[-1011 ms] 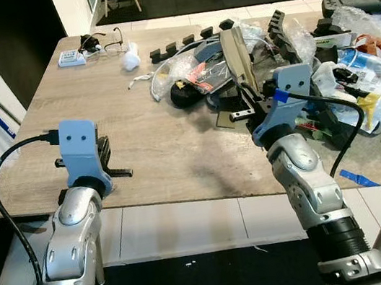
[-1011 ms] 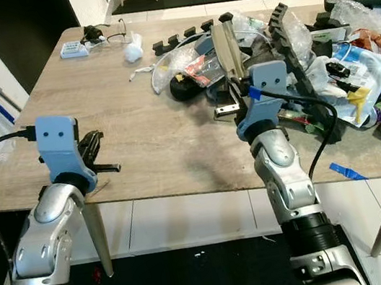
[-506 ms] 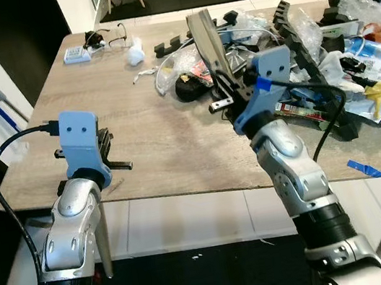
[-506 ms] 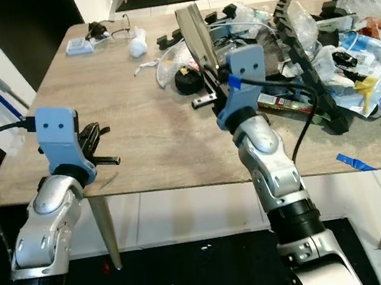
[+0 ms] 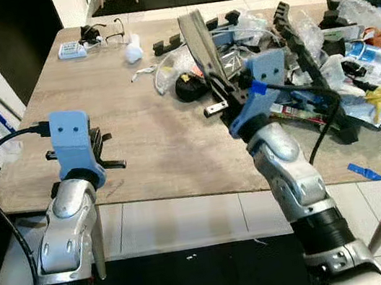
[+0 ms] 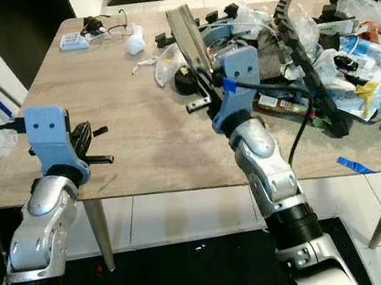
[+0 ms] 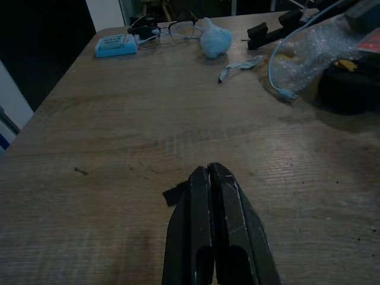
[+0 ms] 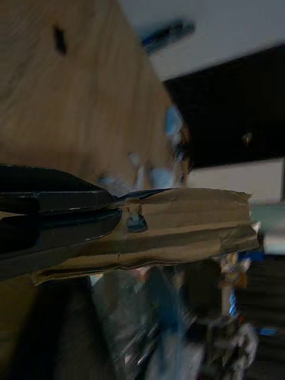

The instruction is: Picking trash to rubbish bin

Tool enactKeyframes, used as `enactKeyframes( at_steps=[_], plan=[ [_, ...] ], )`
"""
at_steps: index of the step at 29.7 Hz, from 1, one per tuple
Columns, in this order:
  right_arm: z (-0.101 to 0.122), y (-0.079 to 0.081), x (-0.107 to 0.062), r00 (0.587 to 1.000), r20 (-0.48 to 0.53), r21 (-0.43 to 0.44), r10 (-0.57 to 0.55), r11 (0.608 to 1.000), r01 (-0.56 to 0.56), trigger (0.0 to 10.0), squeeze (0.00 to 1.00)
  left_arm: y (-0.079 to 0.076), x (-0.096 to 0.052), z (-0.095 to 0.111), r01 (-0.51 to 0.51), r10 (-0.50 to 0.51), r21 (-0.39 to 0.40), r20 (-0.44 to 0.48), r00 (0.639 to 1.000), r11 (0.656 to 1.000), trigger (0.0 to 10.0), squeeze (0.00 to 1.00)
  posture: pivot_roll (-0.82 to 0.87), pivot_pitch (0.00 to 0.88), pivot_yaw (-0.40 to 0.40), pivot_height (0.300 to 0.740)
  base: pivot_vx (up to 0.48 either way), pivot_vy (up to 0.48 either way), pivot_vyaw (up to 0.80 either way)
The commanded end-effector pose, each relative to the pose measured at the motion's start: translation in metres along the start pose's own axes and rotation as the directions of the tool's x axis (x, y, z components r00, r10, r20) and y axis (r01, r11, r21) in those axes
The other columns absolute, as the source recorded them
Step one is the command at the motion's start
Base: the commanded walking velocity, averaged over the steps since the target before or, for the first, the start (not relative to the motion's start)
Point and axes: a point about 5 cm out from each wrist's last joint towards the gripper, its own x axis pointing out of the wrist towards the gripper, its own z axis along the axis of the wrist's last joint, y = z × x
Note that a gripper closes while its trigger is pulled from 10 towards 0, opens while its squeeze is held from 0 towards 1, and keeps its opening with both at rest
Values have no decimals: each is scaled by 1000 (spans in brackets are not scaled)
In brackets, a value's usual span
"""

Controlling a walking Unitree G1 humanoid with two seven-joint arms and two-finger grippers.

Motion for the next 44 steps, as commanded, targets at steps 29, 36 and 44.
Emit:
enactKeyframes(
  at_steps=[29,36,44],
  plan=[
    [-17,-9,-9,999,19,162,-51,986,48,10000,0,0,8,-9,-4,5,71,-12,1000,997,10000,0,43,100,-30,740,0,0,0],
    [-15,-7,-12,999,23,146,-40,989,36,10000,0,0,3,-13,-22,23,9,-26,999,1000,10000,0,24,129,3,740,0,0,0],
    [-18,-13,-9,996,24,190,-89,978,83,10000,0,5,10,-3,-22,21,61,11,1000,998,10000,0,21,107,-23,740,0,0,0]
  ],
)
